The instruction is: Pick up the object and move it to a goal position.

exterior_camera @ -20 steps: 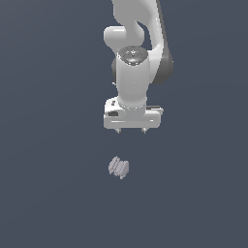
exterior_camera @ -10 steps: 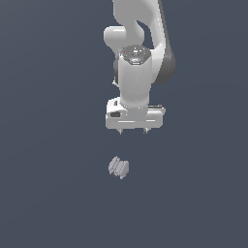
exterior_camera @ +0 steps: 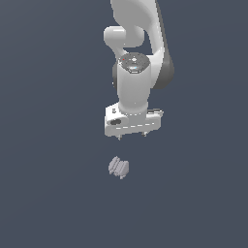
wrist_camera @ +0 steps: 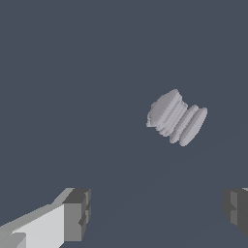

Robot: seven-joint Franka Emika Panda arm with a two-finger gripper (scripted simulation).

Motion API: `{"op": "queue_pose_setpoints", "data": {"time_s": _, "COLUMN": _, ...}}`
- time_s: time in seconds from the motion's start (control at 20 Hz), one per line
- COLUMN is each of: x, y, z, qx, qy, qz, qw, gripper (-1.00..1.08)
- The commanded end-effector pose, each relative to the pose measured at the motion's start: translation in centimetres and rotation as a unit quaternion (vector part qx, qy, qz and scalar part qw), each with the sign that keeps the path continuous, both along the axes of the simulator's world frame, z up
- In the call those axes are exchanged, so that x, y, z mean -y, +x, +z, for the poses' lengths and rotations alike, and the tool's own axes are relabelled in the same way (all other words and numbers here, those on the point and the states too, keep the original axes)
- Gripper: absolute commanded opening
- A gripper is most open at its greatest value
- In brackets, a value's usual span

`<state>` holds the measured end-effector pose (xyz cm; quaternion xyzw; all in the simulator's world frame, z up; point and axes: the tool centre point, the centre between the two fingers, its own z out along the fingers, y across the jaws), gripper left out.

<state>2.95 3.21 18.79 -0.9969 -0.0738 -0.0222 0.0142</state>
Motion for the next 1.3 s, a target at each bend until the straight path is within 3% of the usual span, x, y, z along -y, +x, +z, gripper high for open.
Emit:
{"op": "queue_pose_setpoints", "data": {"time_s": 0.0, "x": 0.2, "y": 0.5, "z": -0.5, "qx": -0.001, "qy": -0.003, "qz": 0.027, "qw": 0.9996, "gripper": 1.0}}
{"op": "queue_pose_setpoints", "data": {"time_s": 0.3, "x": 0.9, "y": 1.8, "z": -1.9, "qx": -0.003, "qy": -0.01, "qz": 0.106, "qw": 0.9944, "gripper": 1.0}}
{"op": "queue_pose_setpoints", "data": {"time_s": 0.6, "x": 1.7, "y": 3.1, "z": -3.3, "qx": -0.005, "qy": -0.015, "qz": 0.185, "qw": 0.9826, "gripper": 1.0}}
{"op": "queue_pose_setpoints", "data": {"time_s": 0.9, "x": 2.6, "y": 4.3, "z": -4.9, "qx": -0.007, "qy": -0.019, "qz": 0.262, "qw": 0.9648, "gripper": 1.0}}
{"op": "queue_pose_setpoints", "data": {"time_s": 1.25, "x": 3.7, "y": 5.6, "z": -6.8, "qx": -0.009, "qy": -0.022, "qz": 0.349, "qw": 0.9368, "gripper": 1.0}}
